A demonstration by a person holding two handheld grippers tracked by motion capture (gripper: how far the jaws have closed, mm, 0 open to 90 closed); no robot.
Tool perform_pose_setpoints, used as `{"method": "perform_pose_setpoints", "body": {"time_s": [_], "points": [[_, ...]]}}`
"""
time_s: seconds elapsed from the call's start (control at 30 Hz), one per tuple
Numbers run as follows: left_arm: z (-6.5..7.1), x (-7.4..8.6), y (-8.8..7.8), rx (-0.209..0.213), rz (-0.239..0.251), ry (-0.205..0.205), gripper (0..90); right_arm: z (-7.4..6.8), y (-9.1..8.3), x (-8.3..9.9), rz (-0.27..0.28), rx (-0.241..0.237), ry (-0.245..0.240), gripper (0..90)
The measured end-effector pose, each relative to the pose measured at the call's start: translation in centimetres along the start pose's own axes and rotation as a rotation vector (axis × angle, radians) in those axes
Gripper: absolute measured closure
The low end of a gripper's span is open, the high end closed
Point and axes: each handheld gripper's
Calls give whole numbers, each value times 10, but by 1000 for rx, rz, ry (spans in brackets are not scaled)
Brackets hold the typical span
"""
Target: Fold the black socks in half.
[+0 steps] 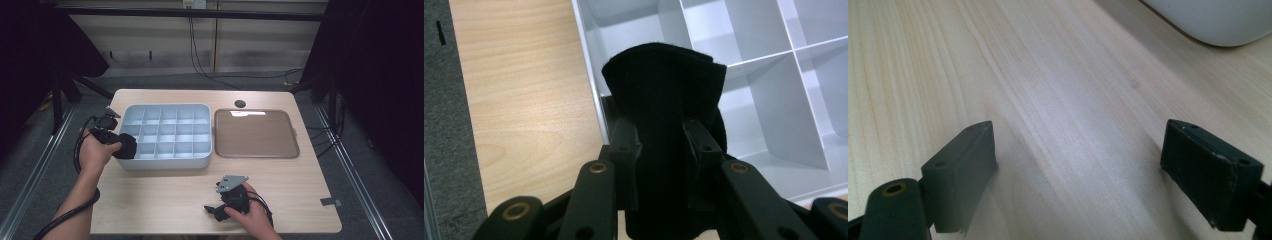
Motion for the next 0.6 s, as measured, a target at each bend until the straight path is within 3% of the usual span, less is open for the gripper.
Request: {"method": "perform_pose_setpoints", "body": {"time_s": [0.6], "points": [[5,0,10,-29,-29,-6,708,0,0,0,-3,-2,5,138]]}}
Point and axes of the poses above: each handheld gripper's, and its own axes: y roughly forward along the jaws, x roughly out of its underside, z roughly to its right, and after that the axes turned 10 degrees about -y, right-handed
